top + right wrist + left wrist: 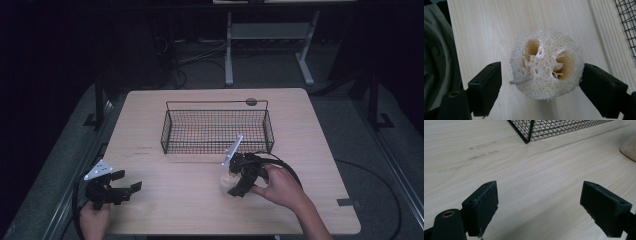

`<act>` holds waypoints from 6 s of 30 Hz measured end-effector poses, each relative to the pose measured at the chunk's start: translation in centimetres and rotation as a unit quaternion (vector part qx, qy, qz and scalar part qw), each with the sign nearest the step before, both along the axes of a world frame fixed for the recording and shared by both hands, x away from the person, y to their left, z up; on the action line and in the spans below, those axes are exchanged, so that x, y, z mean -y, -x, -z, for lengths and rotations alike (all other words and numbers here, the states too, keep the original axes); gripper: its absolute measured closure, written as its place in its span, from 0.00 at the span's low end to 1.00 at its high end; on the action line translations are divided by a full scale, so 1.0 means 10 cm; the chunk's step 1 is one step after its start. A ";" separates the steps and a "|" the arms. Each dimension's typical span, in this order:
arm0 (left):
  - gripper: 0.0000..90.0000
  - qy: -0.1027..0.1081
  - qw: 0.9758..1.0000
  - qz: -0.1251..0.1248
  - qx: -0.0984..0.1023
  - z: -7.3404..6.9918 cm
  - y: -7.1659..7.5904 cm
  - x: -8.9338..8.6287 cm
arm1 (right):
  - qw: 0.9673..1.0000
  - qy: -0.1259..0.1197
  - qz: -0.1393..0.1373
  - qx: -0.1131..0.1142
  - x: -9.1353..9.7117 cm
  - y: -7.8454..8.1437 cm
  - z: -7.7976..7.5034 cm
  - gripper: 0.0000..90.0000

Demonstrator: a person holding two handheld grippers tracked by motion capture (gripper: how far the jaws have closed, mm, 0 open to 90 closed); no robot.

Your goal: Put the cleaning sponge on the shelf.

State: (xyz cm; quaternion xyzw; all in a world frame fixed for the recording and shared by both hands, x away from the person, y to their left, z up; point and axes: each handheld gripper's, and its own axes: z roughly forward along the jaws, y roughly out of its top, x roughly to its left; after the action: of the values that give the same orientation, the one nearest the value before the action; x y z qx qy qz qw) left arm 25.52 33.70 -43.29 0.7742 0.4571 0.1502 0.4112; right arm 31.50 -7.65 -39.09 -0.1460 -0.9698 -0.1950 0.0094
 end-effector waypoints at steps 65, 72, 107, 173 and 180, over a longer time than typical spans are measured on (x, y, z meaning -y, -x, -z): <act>0.15 0.002 1.000 -0.010 0.004 -0.02 0.03 -0.03 | 0.999 -0.010 0.027 0.016 0.15 -0.36 -0.42 0.34; 0.15 0.000 1.000 -0.010 0.003 -0.02 0.03 -0.03 | 0.999 -0.006 0.025 0.022 0.12 -0.45 -0.53 0.34; 0.15 -0.006 1.000 -0.009 0.005 -0.01 0.02 -0.02 | 0.997 -0.003 0.067 0.047 0.00 -1.01 -0.97 0.34; 0.15 -0.005 1.000 -0.004 0.008 -0.03 0.02 -0.01 | 0.987 0.022 0.155 0.021 0.02 -1.64 -0.33 0.33; 0.15 -0.004 1.000 -0.005 0.009 -0.03 0.02 0.00 | 0.987 0.021 0.159 0.019 0.04 -1.64 -0.27 0.33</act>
State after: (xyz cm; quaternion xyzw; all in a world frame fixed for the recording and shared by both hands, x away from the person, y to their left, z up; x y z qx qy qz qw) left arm 25.33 33.73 -43.00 0.7720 0.4568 0.1608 0.4118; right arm 47.94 -8.01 -36.37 -0.2948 -0.9382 -0.1761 -0.0431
